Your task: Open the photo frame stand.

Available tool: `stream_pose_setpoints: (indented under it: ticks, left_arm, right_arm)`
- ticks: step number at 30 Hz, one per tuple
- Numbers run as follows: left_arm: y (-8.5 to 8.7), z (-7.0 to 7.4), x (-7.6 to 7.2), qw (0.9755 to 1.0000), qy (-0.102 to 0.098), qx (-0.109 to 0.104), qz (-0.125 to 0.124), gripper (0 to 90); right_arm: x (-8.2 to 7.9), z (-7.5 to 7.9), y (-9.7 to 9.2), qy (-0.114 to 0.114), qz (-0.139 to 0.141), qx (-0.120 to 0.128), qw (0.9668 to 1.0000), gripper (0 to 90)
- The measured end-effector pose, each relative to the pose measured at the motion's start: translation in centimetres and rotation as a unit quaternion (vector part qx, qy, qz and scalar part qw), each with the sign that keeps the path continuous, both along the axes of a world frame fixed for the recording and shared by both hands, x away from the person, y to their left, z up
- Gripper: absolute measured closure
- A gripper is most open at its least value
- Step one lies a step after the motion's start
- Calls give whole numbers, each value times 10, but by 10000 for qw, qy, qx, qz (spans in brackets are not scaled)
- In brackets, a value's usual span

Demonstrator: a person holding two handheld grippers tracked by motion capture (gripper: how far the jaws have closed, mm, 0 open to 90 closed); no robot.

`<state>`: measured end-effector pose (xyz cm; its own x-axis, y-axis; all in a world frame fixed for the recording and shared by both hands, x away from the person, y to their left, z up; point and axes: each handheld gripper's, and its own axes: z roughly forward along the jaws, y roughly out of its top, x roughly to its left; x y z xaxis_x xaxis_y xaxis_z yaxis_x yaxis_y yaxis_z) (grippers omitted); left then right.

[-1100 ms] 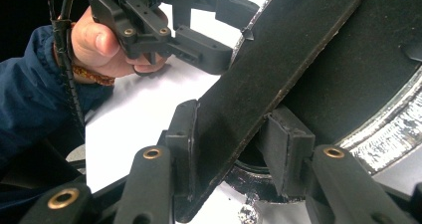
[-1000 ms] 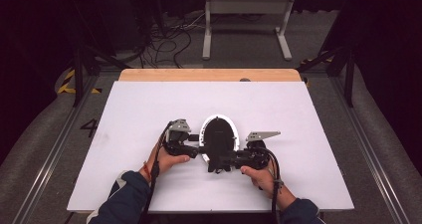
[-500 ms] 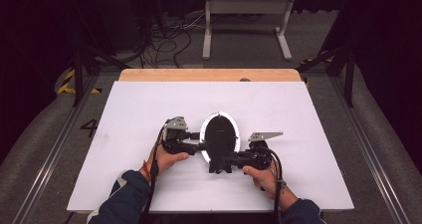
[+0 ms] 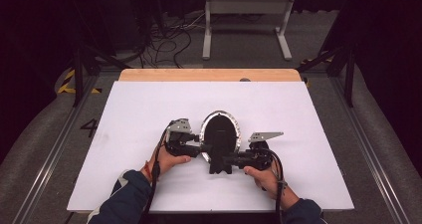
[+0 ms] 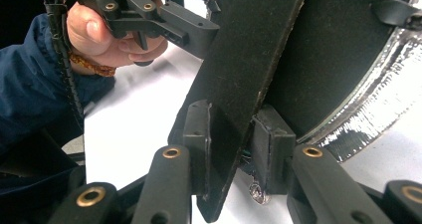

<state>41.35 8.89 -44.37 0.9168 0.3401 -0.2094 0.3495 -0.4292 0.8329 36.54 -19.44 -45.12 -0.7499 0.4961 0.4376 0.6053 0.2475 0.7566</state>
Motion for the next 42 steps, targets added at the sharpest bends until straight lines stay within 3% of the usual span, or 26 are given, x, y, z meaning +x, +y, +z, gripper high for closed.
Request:
stream_pose_setpoints:
  ticks: [3, 17, 27, 29, 37, 42]
  left_arm:
    - [-1, 2, -2, 9999, -113, 49, 11, 536]
    - [1, 7, -6, 9995, -277, 126, 51, 553]
    - [-1, 12, -9, 9976, -633, 207, 171, 568]
    - [-2, 14, -11, 9960, -822, 261, 247, 569]
    - [-3, 17, -15, 9910, -1211, 319, 469, 601]
    - [-5, 20, -19, 9849, -1552, 422, 637, 617]
  right_arm:
    - [0, 0, -1, -2, 3, 15, 10000, 729]
    - [-3, 4, 0, -77, 38, 63, 9999, 732]
    - [-4, 9, 0, -126, 55, 119, 9998, 731]
    - [-4, 11, 0, -151, 50, 134, 9998, 732]
    - [-4, 17, 0, -269, 36, 127, 9996, 732]
    - [-5, 18, 0, -305, 54, 145, 9994, 733]
